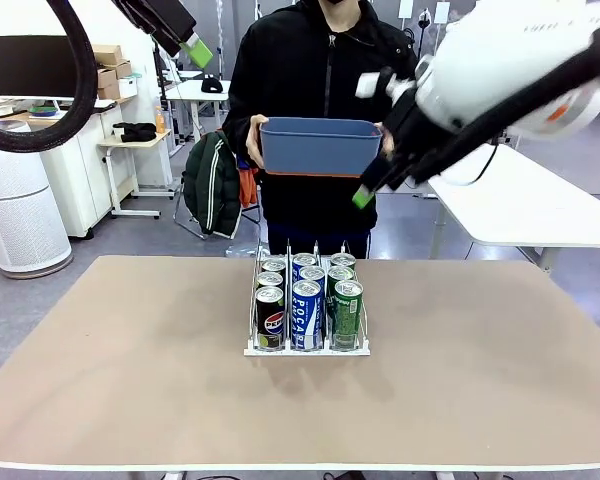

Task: Fill the beverage cans into the dispenser.
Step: Place the picked Sprite in the line of the Automatic Can Dispenser with the same cans.

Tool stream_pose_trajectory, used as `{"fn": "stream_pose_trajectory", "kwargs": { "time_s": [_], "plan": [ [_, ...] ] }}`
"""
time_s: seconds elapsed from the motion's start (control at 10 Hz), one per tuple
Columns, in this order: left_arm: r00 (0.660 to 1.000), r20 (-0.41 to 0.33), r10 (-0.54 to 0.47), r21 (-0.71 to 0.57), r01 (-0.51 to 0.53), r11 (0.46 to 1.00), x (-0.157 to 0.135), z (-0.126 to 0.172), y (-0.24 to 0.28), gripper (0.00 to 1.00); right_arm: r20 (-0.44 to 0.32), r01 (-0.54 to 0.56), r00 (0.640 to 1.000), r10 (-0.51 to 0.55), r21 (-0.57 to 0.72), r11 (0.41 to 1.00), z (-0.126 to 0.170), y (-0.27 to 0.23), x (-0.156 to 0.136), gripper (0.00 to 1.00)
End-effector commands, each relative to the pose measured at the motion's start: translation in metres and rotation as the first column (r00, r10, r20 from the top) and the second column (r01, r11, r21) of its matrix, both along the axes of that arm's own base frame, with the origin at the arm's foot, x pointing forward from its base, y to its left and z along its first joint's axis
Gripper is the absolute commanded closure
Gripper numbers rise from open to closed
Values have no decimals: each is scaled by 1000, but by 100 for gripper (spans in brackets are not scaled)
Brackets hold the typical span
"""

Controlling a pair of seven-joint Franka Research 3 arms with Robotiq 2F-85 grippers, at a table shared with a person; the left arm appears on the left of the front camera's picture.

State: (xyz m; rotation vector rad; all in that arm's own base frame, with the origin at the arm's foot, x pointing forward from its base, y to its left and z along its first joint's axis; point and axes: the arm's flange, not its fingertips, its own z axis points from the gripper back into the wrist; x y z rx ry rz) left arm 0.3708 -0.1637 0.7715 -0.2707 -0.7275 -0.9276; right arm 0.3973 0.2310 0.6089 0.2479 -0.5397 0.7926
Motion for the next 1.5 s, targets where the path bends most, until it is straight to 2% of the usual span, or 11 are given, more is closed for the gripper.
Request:
{"fn": "stream_pose_trajectory", "kwargs": {
  "time_s": [0.0,0.3,0.5,0.7,0.9,1.1,1.2,1.4],
  "plan": [
    [1000,1,4,-3,-4,1000,0,-1,1,0,-14,-44,999,44,50,998,44,-16,9,0],
    [1000,1,4,-3,-4,1000,0,-1,1,0,-35,-96,995,98,58,994,121,-32,15,0],
    [1000,1,4,-3,-4,1000,0,-1,1,0,21,-40,999,39,69,997,154,-39,14,0],
    [1000,1,4,-3,-4,1000,0,-1,1,0,72,-13,997,7,78,997,181,-43,0,0],
    [1000,1,4,-3,-4,1000,0,-1,1,0,114,15,993,-24,82,997,189,-46,-11,0],
    [1000,1,4,-3,-4,1000,0,-1,1,0,113,42,992,-51,75,996,185,-49,-12,0],
    [1000,1,4,-3,-4,1000,0,-1,1,0,108,-13,994,4,82,997,197,-50,-9,0],
    [1000,1,4,-3,-4,1000,0,-1,1,0,108,-13,994,4,82,997,197,-50,-9,0]
  ]
}}
